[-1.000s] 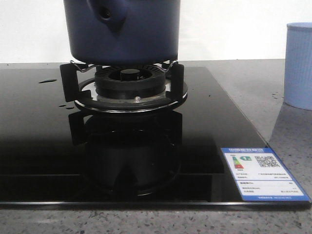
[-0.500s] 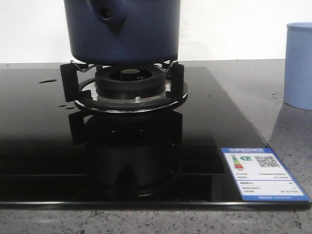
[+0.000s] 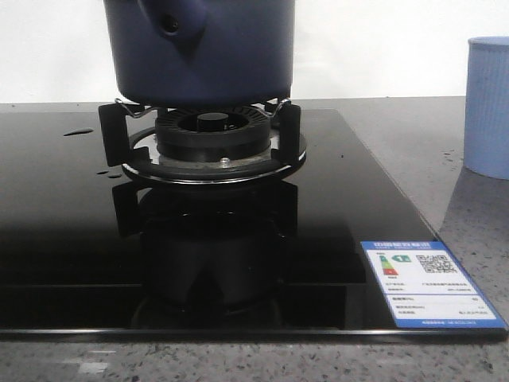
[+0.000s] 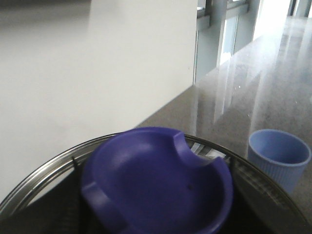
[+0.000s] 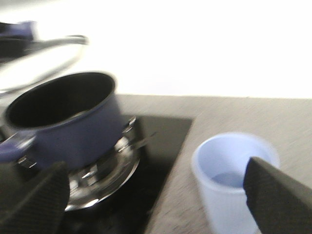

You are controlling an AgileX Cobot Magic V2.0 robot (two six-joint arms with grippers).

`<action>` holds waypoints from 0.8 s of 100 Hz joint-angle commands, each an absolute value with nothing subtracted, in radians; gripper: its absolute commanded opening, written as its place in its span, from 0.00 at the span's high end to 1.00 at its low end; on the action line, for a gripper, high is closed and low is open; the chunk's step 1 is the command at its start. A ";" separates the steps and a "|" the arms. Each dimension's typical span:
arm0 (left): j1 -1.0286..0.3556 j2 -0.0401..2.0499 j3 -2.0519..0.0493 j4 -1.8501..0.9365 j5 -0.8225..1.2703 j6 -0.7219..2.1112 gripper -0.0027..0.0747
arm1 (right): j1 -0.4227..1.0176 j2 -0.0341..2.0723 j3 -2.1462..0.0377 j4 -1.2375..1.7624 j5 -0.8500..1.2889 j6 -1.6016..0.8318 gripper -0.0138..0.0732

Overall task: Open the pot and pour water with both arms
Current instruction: 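Lift the light blue cup with the right gripper over the open pot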

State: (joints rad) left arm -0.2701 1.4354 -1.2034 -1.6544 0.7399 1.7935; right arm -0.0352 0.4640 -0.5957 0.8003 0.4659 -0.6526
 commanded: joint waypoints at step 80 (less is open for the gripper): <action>-0.156 1.171 -1.231 -1.662 0.750 1.660 0.62 | 0.037 0.542 -0.354 0.669 0.035 -0.665 0.11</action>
State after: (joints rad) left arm -0.1590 1.1948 -1.2034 -1.5881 0.7432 1.6713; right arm 0.0041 0.5033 -0.3257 0.6547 0.1414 -0.6546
